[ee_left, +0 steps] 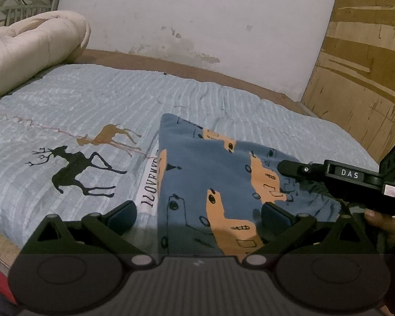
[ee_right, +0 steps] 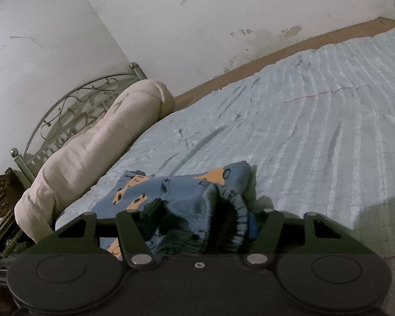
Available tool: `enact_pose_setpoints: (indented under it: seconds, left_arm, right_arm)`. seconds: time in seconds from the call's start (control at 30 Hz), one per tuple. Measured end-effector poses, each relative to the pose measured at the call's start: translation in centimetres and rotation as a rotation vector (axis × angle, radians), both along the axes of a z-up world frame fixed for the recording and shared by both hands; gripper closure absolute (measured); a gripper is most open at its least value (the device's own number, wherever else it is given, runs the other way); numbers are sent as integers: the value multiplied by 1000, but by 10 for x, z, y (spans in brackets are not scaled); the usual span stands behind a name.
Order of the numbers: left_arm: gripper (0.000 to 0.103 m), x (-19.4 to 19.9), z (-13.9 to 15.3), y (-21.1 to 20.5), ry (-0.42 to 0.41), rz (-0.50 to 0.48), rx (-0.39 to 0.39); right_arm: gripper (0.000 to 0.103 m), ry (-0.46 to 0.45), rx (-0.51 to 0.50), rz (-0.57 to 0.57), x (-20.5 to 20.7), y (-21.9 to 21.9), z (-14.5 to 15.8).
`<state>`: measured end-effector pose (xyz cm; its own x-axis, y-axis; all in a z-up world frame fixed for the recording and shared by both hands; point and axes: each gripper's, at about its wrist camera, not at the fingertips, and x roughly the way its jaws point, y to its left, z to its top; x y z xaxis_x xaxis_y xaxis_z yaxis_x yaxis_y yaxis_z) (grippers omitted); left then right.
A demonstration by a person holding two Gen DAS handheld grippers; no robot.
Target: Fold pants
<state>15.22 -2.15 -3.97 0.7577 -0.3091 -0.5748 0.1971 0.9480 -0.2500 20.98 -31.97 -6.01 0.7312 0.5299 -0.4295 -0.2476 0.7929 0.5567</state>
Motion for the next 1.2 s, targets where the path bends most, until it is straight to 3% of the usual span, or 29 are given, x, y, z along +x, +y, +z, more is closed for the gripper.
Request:
enact_pose_setpoints:
  seconds: [0.17, 0.53, 0.93, 1.2]
  left_arm:
    - [3, -2, 5, 2, -7, -1, -14]
    - [37, 0, 7, 3, 37, 28, 8]
    - [46, 0, 6, 3, 43, 27, 15]
    - [59, -1, 8, 2, 41, 25, 28]
  right_arm:
    - [42, 2, -3, -2, 0, 2, 0]
    - [42, -1, -15, -2, 1, 4, 0]
    - [43, -2, -28, -5, 3, 6, -1]
    - [53, -4, -62, -30, 2, 10, 0]
